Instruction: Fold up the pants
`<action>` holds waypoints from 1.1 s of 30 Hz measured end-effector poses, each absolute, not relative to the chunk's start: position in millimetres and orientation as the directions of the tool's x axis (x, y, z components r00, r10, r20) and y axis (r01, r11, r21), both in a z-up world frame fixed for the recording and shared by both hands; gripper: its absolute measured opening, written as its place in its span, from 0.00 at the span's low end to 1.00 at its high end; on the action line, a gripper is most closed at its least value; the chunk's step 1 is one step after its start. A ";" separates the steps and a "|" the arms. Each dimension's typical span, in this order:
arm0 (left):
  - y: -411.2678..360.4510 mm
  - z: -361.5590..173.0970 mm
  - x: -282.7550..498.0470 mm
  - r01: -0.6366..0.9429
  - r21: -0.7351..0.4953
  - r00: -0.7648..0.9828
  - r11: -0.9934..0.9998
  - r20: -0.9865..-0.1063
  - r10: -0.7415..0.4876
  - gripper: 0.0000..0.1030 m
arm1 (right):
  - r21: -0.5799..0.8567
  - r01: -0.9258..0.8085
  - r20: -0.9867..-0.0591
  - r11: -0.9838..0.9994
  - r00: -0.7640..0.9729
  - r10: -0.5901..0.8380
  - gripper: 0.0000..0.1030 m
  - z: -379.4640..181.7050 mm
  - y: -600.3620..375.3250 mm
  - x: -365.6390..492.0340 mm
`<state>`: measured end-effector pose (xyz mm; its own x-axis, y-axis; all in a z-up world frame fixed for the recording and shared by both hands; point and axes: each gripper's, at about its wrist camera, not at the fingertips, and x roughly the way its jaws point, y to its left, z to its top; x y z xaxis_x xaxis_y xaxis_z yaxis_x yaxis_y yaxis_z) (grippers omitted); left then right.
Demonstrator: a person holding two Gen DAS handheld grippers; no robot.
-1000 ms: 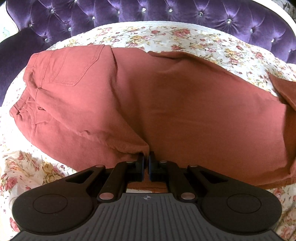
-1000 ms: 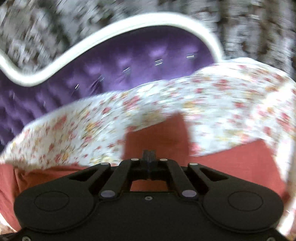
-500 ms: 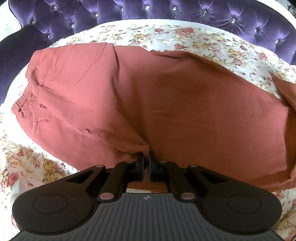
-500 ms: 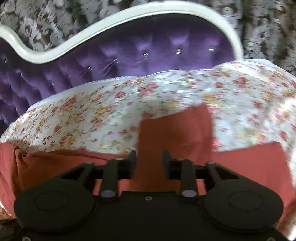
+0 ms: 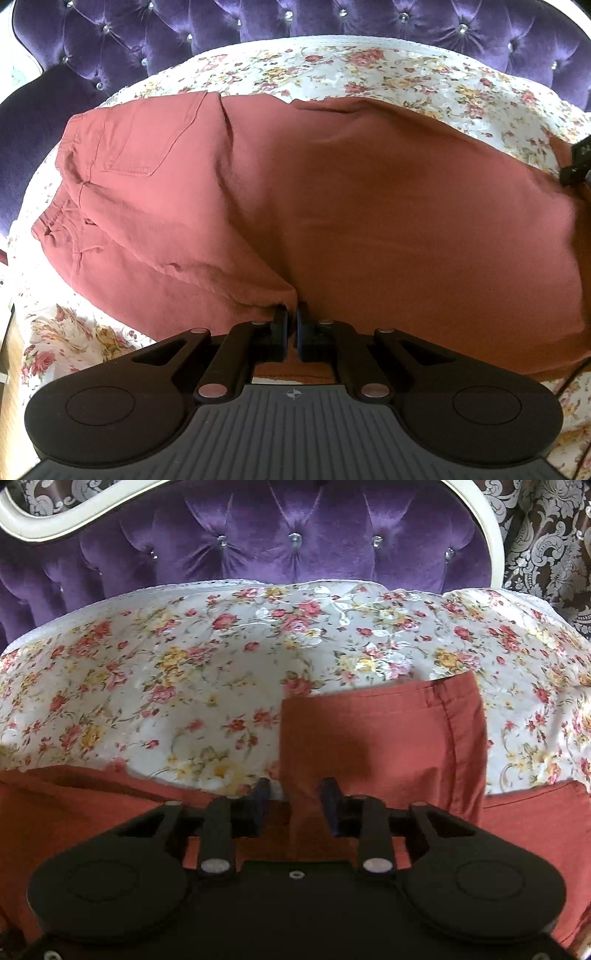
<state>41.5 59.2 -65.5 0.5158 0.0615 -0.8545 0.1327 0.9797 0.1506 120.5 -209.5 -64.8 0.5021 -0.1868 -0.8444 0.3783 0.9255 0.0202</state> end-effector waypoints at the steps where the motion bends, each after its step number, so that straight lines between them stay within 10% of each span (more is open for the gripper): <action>1: 60.1 -65.3 41.8 0.132 0.148 0.515 0.980 -0.855 0.060 0.04 | 0.026 0.381 -0.843 0.924 0.506 -0.185 0.22 -64.5 -211.8 118.9; 4: 60.7 -64.9 41.8 0.131 0.143 0.514 0.981 -0.856 0.056 0.04 | 0.055 0.390 -0.840 0.919 0.516 -0.169 0.07 -61.1 -217.1 115.7; 25: 62.1 -64.0 40.5 0.135 0.140 0.520 0.981 -0.853 0.050 0.04 | 0.296 0.623 -0.807 0.724 0.568 -0.160 0.07 -49.1 -320.2 -49.6; 33: 62.4 -63.6 39.9 0.131 0.136 0.520 0.982 -0.853 0.049 0.04 | 0.286 0.599 -0.788 0.748 0.591 -0.173 0.29 -40.5 -329.1 -70.2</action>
<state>39.9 62.4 -63.6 0.5202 0.0492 -0.8526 0.1307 0.9820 0.1364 -70.2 -329.1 -40.5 0.5914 -0.1728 -0.7876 0.5993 0.7477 0.2859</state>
